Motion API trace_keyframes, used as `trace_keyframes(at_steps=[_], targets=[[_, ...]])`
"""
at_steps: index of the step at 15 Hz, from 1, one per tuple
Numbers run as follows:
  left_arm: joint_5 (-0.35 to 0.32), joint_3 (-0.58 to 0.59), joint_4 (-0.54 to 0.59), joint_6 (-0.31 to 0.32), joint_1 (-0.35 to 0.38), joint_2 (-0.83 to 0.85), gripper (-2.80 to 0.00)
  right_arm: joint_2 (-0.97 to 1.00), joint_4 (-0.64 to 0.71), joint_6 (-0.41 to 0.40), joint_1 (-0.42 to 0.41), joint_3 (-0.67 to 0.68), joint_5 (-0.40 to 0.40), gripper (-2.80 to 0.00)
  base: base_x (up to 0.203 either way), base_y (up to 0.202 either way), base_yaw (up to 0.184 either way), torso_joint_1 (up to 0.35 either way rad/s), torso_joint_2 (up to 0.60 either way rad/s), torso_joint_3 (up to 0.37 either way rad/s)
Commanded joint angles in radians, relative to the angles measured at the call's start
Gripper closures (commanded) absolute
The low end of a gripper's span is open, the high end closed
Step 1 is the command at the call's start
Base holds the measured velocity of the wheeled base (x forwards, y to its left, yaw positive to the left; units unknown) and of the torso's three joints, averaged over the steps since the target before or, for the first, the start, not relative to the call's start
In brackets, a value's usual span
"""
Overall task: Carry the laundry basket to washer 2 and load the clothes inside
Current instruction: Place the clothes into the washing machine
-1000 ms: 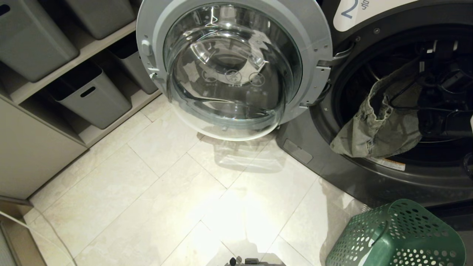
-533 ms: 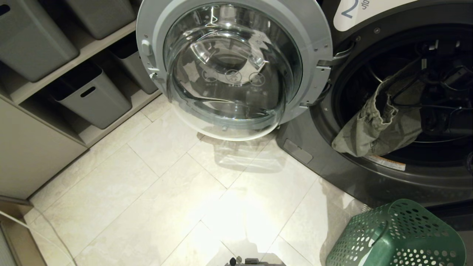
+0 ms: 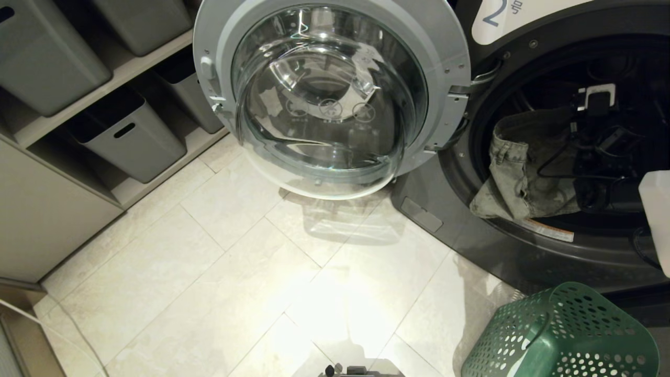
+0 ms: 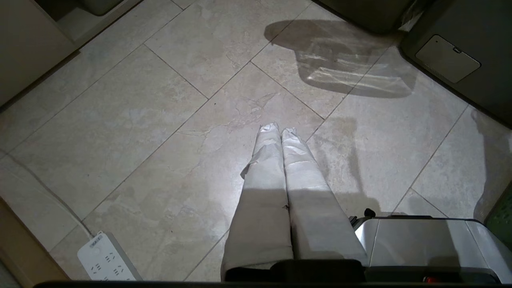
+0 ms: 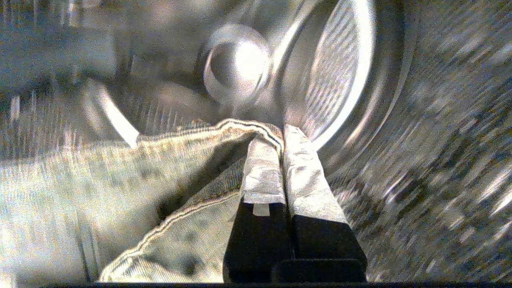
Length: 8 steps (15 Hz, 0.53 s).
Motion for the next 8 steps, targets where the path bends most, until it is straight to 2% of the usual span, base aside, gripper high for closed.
trace_keyframes(at_steps=[1,5,8], targets=[[0.0,0.001,-0.001,0.0,0.0,0.001,0.0,0.079,-0.001,-0.002,0.0,-0.001,-0.004,0.0,0.0,0.0,0.0,0.0,0.0,0.0],[0.001,0.002,-0.001,0.0,0.0,0.0,0.0,0.091,0.048,0.011,0.002,0.026,-0.01,0.0,0.0,0.0,0.0,0.0,0.0,0.0],[0.0,0.002,-0.001,0.0,0.0,0.0,0.0,0.075,0.208,0.117,-0.007,0.056,-0.013,0.0,0.0,0.0,0.0,0.0,0.0,0.0]])
